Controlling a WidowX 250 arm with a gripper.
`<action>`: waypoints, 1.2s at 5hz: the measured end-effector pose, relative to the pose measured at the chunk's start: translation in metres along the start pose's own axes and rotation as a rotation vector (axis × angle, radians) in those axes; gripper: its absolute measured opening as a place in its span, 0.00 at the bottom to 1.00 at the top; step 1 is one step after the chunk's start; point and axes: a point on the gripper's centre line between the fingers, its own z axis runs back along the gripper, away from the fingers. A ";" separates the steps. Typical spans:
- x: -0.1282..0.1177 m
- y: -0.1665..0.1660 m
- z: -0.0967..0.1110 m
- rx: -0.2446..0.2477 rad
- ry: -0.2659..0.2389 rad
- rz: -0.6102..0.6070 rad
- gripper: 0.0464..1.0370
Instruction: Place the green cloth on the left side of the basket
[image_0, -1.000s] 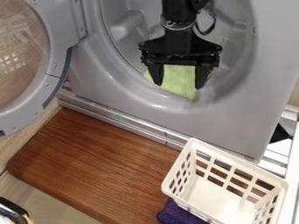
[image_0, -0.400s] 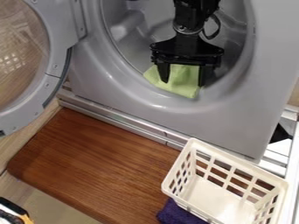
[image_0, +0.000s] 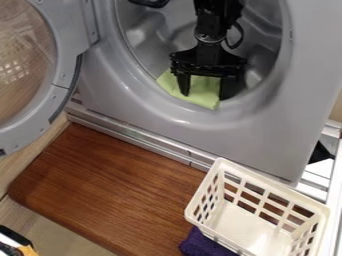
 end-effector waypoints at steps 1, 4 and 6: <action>0.001 0.001 -0.001 0.005 -0.008 0.020 0.62; -0.010 0.005 -0.006 0.013 0.017 0.037 0.02; -0.012 0.005 -0.007 0.011 0.023 0.041 0.01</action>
